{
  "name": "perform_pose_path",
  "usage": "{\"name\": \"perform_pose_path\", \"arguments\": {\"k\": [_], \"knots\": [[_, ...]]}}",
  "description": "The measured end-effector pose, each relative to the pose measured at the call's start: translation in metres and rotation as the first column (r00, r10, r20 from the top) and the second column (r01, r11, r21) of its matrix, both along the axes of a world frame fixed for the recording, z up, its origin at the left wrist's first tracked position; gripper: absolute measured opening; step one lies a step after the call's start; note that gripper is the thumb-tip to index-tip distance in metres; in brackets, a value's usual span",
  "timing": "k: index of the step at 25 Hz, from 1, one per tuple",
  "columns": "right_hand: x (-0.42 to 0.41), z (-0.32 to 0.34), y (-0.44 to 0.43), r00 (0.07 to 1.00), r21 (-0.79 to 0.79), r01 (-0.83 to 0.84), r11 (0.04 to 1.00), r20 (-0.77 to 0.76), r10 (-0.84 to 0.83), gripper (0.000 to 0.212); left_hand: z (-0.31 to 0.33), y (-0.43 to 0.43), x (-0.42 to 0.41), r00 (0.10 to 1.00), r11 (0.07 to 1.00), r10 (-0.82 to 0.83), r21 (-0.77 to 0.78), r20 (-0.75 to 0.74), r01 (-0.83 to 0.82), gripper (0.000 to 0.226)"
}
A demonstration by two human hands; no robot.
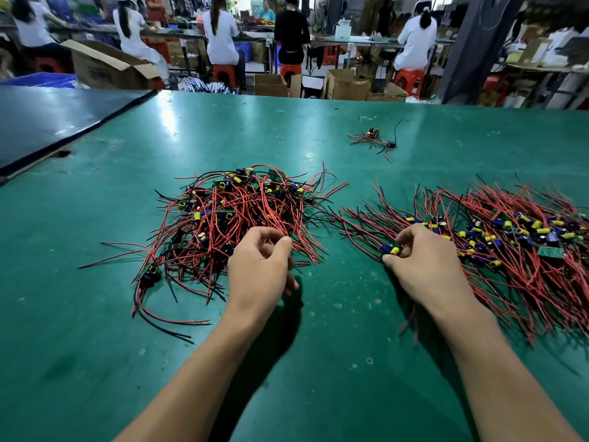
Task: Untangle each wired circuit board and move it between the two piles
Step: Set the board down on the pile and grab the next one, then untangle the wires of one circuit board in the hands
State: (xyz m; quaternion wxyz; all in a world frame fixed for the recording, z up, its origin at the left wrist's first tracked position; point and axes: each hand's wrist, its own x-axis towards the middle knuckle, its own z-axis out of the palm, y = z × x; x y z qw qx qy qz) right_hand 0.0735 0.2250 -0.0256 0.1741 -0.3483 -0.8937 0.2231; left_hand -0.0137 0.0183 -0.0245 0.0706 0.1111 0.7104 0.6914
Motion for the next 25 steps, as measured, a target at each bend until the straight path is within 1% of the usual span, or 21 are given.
{"name": "perform_pose_path", "arguments": {"k": [1, 2, 3, 4, 5, 6, 7, 8, 9, 10, 11, 12, 13, 15, 17, 19, 21, 23, 25], "knots": [[0.0, 0.002, 0.0, 1.0, 0.034, -0.003, 0.999, -0.01, 0.003, 0.034, -0.003, -0.001, -0.002, 1.0, 1.0, 0.018, -0.021, -0.001, -0.018, 0.006], [0.001, 0.007, -0.003, 0.998, 0.048, -0.009, 0.999, -0.059, 0.012, 0.033, -0.005, -0.002, -0.004, 1.0, 0.999, 0.026, -0.041, 0.003, -0.026, 0.009], [0.0, 0.012, -0.009, 0.989, 0.021, -0.027, 0.999, -0.144, 0.03, 0.029, -0.007, -0.002, -0.005, 1.0, 0.998, 0.03, -0.061, 0.007, -0.029, 0.011], [0.0, 0.018, -0.017, 0.969, -0.064, -0.081, 0.995, -0.238, 0.063, 0.022, -0.008, -0.001, -0.007, 1.0, 0.996, 0.03, -0.083, 0.001, -0.03, 0.012], [-0.002, 0.022, -0.028, 0.948, -0.21, -0.178, 0.961, -0.298, 0.11, 0.017, -0.008, 0.0, -0.009, 0.999, 0.994, 0.03, -0.105, -0.014, -0.031, 0.012], [-0.004, 0.025, -0.041, 0.933, -0.381, -0.292, 0.877, -0.317, 0.173, 0.013, -0.009, 0.001, -0.01, 0.999, 0.992, 0.032, -0.124, -0.029, -0.035, 0.012], [-0.005, 0.024, -0.052, 0.928, -0.517, -0.363, 0.776, -0.272, 0.253, 0.012, -0.009, 0.001, -0.011, 0.999, 0.99, 0.037, -0.136, -0.037, -0.042, 0.012], [-0.007, 0.022, -0.06, 0.92, -0.577, -0.382, 0.721, -0.161, 0.358, 0.011, -0.009, 0.002, -0.012, 0.998, 0.989, 0.039, -0.143, -0.038, -0.044, 0.012], [-0.008, 0.017, -0.061, 0.902, -0.562, -0.373, 0.738, -0.033, 0.431, 0.013, -0.01, 0.002, -0.012, 0.999, 0.989, 0.032, -0.146, -0.037, -0.037, 0.011], [-0.008, 0.014, -0.058, 0.899, -0.495, -0.343, 0.798, 0.074, 0.432, 0.016, -0.01, 0.002, -0.012, 0.999, 0.988, 0.014, -0.153, -0.038, -0.02, 0.009], [-0.008, 0.013, -0.051, 0.916, -0.402, -0.288, 0.869, 0.148, 0.372, 0.02, -0.01, 0.002, -0.011, 0.999, 0.986, -0.01, -0.167, -0.043, 0.002, 0.008], [-0.006, 0.013, -0.041, 0.94, -0.317, -0.215, 0.924, 0.189, 0.283, 0.023, -0.01, 0.002, -0.01, 0.998, 0.983, -0.034, -0.185, -0.053, 0.024, 0.007], [-0.003, 0.013, -0.03, 0.961, -0.263, -0.139, 0.955, 0.198, 0.194, 0.025, -0.01, 0.001, -0.009, 0.997, 0.979, -0.055, -0.198, -0.062, 0.042, 0.007], [0.001, 0.013, -0.015, 0.979, -0.226, -0.027, 0.974, 0.192, 0.071, 0.031, -0.01, 0.001, -0.008, 0.995, 0.975, -0.072, -0.218, -0.073, 0.055, 0.009], [0.002, 0.009, -0.013, 0.979, -0.151, 0.005, 0.989, 0.204, 0.026, 0.035, -0.01, 0.001, -0.008, 0.993, 0.97, -0.079, -0.235, -0.082, 0.058, 0.009], [0.001, 0.005, -0.021, 0.977, -0.029, 0.001, 1.0, 0.215, 0.006, 0.037, -0.01, 0.001, -0.007, 0.989, 0.961, -0.096, -0.268, -0.112, 0.063, 0.01], [-0.001, 0.002, -0.032, 0.984, 0.047, -0.031, 0.998, 0.175, 0.022, 0.039, -0.012, 0.002, -0.007, 0.98, 0.948, -0.106, -0.316, -0.166, 0.049, 0.013], [-0.006, -0.002, -0.046, 0.992, 0.044, -0.081, 0.996, 0.098, 0.076, 0.037, -0.013, 0.004, -0.006, 0.961, 0.943, -0.117, -0.331, -0.25, 0.028, 0.012], [-0.013, -0.008, -0.063, 0.983, 0.008, -0.182, 0.983, 0.004, 0.182, 0.029, -0.013, 0.006, -0.002, 0.899, 0.947, -0.141, -0.322, -0.415, -0.001, 0.007]]}}
